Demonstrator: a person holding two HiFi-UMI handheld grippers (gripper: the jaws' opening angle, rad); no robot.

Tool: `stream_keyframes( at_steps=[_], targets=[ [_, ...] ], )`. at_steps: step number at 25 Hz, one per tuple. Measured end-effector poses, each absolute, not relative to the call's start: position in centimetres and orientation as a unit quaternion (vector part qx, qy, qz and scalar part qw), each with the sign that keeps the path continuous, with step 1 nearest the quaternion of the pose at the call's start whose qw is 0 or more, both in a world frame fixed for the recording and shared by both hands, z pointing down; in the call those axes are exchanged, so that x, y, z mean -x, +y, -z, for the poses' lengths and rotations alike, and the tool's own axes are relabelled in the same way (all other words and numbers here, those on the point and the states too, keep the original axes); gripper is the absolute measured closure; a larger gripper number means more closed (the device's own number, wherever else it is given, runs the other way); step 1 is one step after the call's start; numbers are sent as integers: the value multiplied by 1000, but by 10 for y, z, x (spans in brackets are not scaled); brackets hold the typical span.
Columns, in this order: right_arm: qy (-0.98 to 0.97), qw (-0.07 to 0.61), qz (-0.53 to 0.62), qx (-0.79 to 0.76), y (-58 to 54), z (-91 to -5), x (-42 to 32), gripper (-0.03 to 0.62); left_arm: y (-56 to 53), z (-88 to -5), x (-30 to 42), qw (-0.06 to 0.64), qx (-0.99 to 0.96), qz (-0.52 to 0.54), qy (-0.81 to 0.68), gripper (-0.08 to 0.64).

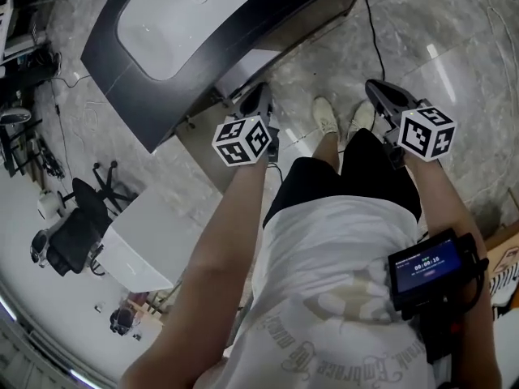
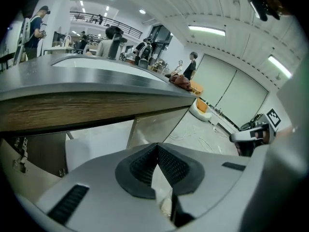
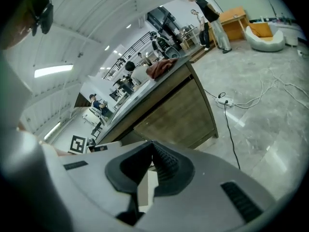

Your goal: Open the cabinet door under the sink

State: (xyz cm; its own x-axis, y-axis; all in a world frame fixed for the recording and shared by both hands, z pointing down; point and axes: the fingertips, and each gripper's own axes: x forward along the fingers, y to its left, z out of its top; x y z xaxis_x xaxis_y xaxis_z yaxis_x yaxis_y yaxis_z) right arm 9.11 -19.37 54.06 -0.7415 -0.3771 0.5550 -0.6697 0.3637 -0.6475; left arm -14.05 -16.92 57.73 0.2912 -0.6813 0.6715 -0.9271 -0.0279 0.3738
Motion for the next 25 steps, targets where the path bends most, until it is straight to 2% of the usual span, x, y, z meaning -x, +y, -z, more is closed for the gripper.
stream_keyframes(
  at_steps=[7, 13, 18, 20, 25],
  targets=[
    [-780, 126, -498, -357, -197, -545, -113, 578, -190, -602, 146, 401, -700, -138, -575, 549],
    [-769, 134, -508, -364, -188, -549, -118, 578, -208, -610, 154, 393, -693, -129, -591, 549],
    [-760, 145, -513, -371, -178, -554, -128, 578, -218, -616, 159, 358, -687, -145, -616, 549],
    [-760, 147, -512, -372, -177, -556, -131, 578, -223, -619, 162, 347, -687, -147, -621, 522],
    [-757, 155, -510, -377, -177, -558, -137, 578, -243, -623, 170, 328, -692, -151, -625, 385]
  ],
)
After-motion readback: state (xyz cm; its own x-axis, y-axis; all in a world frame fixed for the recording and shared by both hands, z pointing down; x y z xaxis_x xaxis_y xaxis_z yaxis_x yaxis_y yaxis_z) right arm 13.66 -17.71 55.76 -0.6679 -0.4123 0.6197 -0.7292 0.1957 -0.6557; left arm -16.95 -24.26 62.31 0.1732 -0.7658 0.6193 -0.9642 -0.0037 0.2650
